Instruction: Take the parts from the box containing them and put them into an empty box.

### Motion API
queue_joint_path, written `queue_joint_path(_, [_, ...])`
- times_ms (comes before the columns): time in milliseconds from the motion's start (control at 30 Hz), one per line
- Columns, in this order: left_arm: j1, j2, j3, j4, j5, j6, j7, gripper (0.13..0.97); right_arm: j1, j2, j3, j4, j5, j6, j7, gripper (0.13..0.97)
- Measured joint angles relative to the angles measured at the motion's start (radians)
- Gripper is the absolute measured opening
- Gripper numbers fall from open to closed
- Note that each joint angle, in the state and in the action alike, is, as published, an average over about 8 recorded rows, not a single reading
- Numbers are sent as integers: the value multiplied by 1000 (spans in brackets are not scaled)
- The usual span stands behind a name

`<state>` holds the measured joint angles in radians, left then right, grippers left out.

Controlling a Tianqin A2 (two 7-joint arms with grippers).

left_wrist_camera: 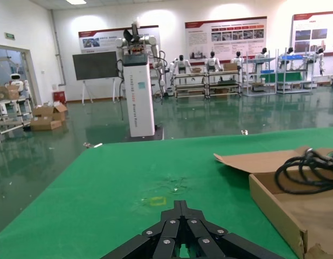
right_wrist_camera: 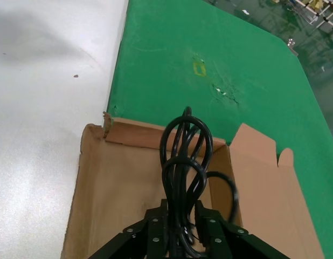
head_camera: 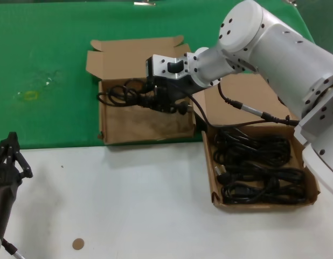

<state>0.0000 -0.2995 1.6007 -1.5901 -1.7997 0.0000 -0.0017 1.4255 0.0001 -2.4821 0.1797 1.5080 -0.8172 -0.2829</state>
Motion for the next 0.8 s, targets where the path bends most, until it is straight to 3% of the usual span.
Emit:
queue_joint_path(300, [0,0,0,0,0,0,0,144,7,0,-53,-4,63,19,-14,313])
queue_joint_path(433, [0,0,0,0,0,0,0,144,13,0,-63,-2,79,19,-16,313])
queue_joint_path(800, [0,0,0,0,0,0,0,144,22,0,-31,-1,76,3,-31,527])
